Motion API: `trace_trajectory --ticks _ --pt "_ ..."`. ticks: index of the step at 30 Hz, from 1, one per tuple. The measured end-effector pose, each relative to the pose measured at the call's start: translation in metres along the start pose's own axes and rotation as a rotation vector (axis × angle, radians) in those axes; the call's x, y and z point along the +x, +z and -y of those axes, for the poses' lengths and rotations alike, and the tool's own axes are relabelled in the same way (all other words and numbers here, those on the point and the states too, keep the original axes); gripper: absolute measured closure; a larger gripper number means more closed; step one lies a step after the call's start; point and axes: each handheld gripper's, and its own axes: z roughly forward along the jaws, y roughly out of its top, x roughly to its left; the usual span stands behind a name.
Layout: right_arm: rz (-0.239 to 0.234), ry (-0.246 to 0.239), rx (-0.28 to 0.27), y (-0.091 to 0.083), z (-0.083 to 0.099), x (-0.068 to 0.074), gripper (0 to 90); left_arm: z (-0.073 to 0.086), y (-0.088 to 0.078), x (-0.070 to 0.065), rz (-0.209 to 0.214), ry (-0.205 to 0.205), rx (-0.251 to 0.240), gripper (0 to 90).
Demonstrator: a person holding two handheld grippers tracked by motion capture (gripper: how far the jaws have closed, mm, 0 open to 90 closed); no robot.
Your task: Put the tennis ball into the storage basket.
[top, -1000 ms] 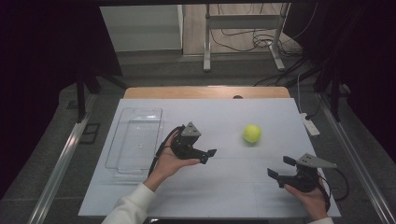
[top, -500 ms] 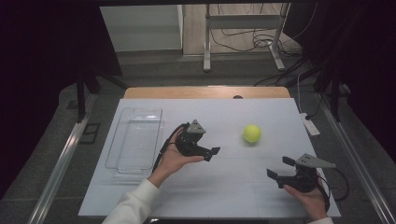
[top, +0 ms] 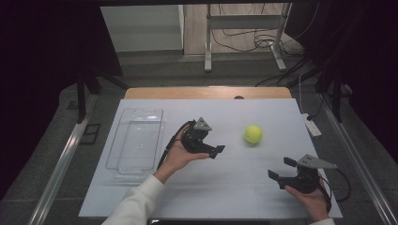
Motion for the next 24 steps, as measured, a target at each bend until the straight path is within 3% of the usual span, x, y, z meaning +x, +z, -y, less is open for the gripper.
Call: trace_trajectory --ticks 10,24 --pt "0.002 0.001 0.001 0.000 0.000 0.000 10.6 -0.007 0.009 0.002 0.008 0.009 0.020 11.8" --pt "-0.001 0.000 0.002 0.000 0.000 0.000 10.6 -0.015 0.017 0.008 0.024 -0.022 0.021 11.8"
